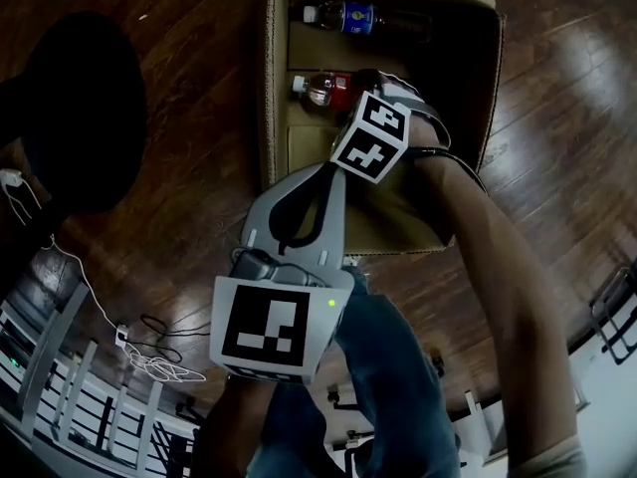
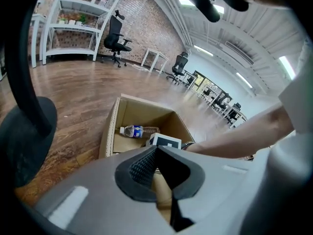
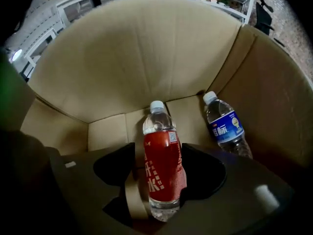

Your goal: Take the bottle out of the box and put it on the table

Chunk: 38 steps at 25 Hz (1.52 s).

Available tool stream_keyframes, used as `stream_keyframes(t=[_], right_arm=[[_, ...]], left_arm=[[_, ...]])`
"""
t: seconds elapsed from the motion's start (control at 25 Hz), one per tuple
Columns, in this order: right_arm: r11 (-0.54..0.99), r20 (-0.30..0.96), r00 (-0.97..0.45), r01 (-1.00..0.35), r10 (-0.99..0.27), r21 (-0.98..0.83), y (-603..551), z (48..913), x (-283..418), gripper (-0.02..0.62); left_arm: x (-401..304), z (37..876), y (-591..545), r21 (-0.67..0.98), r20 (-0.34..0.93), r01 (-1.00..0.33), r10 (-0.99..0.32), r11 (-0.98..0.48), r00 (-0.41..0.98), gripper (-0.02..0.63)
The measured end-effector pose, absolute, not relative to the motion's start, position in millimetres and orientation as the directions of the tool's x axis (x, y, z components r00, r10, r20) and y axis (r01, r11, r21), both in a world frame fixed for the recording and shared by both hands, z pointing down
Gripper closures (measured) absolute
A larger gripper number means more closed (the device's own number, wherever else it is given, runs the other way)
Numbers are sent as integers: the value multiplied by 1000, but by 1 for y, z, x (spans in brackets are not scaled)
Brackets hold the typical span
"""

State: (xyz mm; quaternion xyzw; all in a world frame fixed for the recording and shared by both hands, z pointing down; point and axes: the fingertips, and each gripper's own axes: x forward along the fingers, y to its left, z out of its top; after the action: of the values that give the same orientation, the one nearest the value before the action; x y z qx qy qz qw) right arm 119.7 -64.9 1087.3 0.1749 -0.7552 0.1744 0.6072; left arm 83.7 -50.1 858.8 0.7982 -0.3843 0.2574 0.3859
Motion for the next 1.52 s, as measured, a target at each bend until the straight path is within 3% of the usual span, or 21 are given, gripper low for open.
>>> stream_keyframes(t=[0.32, 0.84, 1.12, 1.52], right_arm=[[928, 996, -88, -372, -1, -32, -67, 1130, 120, 287], [927, 1000, -13, -376, -17, 11, -66, 1140, 123, 298], [915, 999, -43, -403, -3, -14, -42, 1108, 129, 296], [877, 999, -42, -480, -26, 3, -38, 1023, 142, 295]], left_arm=[[86, 875, -35, 432, 708, -804, -398, -410, 583, 609], [78, 891, -37, 454, 691, -812, -430, -367, 581, 609], [74, 883, -29, 444, 708, -817, -414, -367, 571, 609], [71, 809, -34, 381, 737, -821, -397, -425, 547, 609]])
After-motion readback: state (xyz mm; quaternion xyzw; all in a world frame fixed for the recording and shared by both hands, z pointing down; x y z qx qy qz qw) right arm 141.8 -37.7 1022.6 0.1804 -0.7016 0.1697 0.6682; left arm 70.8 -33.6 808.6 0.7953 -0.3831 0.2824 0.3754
